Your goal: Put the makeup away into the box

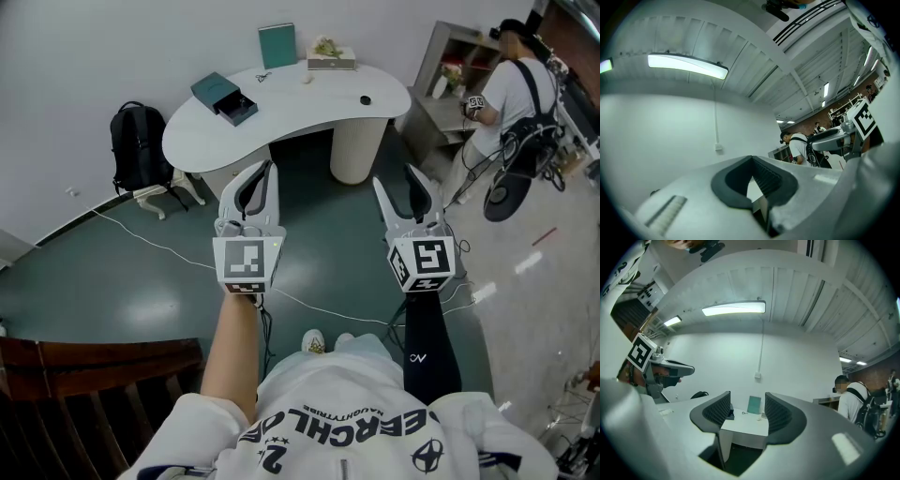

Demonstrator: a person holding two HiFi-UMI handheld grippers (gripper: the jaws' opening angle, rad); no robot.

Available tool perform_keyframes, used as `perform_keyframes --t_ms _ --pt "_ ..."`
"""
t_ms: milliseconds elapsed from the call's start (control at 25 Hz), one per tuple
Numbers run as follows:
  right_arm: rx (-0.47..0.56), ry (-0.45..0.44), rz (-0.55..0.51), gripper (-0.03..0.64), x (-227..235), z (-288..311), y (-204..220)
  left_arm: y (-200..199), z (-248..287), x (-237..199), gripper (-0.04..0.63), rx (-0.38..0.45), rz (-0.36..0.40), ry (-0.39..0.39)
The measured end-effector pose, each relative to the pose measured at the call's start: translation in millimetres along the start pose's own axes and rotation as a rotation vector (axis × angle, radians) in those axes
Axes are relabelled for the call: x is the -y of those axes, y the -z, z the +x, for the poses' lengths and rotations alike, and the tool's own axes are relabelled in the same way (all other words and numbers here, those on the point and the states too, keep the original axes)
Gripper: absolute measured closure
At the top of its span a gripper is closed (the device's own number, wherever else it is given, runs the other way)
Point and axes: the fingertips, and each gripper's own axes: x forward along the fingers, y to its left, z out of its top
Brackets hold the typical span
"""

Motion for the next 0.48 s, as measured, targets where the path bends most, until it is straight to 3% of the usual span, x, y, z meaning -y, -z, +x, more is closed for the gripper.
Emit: perform_keyframes --t_ms 480 --pt "0.000 0.008 -0.004 0.364 4.0 10.3 4.0 4.1 14.2 0.6 0.588 0.018 -0.011 0.035"
